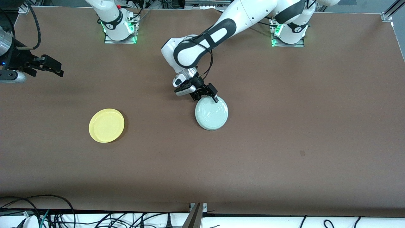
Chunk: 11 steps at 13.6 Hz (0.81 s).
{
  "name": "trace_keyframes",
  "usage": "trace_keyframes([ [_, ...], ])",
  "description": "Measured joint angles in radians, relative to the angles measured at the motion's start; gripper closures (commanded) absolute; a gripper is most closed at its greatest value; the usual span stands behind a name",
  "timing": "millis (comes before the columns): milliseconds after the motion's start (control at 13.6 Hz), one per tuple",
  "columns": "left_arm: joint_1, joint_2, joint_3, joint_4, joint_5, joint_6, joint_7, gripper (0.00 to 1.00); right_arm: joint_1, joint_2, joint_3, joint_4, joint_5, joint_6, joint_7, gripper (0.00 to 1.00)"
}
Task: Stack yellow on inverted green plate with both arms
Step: 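Carry the flipped green plate with the left gripper to table center, then lower the inverted green plate onto the table and open the left gripper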
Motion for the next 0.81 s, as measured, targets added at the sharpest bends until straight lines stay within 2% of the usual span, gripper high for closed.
trace_keyframes([
  [589,0.110,-0.025,-0.004,0.019,-0.322,0.295,-0.061,0.00,0.000,0.000,0.000,0.000,0.000,-0.006,0.000,0.00],
  [810,0.153,-0.042,-0.006,0.019,-0.397,0.367,-0.059,0.00,0.000,0.000,-0.001,0.000,0.000,-0.007,0.000,0.00],
])
